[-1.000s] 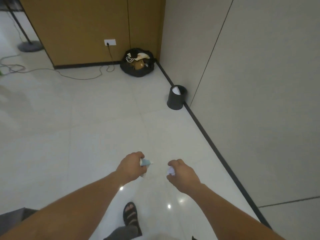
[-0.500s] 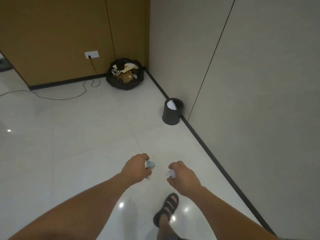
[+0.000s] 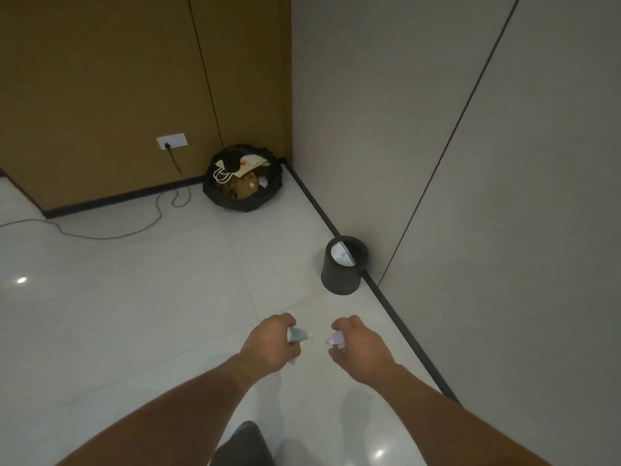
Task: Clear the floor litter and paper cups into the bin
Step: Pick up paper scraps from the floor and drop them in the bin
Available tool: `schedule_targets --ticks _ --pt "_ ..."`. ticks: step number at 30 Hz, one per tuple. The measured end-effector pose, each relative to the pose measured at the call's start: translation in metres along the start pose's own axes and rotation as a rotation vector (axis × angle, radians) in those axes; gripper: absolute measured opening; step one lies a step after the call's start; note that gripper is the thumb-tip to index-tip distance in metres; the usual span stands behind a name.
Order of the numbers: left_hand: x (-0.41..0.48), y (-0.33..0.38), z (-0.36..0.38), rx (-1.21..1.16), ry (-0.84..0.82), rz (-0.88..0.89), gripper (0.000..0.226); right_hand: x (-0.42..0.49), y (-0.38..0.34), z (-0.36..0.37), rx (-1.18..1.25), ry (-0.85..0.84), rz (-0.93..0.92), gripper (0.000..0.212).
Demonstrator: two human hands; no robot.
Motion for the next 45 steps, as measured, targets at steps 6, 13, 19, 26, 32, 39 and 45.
schedule_targets --ticks 6,13,19,26,32,39,45 --pt "0.146 -0.013 -0.042 0.001 -0.041 0.101 0.051 0.121 -0.009 -0.023 0.005 0.024 0.09 0.046" --pt "0.282 -0.02 -0.102 0.09 -0.113 0.192 0.052 0.225 -0.018 -0.048 0.135 0.05 0.205 0.048" --pt "0.385 0.008 -0.109 0.176 -0.199 0.247 0.052 0.305 0.02 -0.059 0.189 0.066 0.329 0.045" --pt "0.513 0.055 -0.062 0.224 -0.294 0.259 0.048 0.413 0.111 -0.071 0.251 0.058 0.388 0.038" --pt "0.658 0.094 0.037 0.209 -0.334 0.32 0.045 0.522 0.231 -0.057 0.3 0.072 0.501 0.043" --pt "0.784 0.087 0.168 0.246 -0.358 0.378 0.046 0.633 0.34 0.001 0.138 0.062 0.493 0.038" --pt "0.817 0.064 0.221 0.317 -0.459 0.464 0.058 0.681 0.376 0.05 0.287 0.123 0.619 0.062"
Point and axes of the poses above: each hand's wrist, its own x-axis towards the middle knuckle, its own z-axis out of the palm, y = z × x, the point moved 3 cm from there along x, towards the middle knuckle, and after that the axes turned 14 degrees about x, right-handed, at the moved point
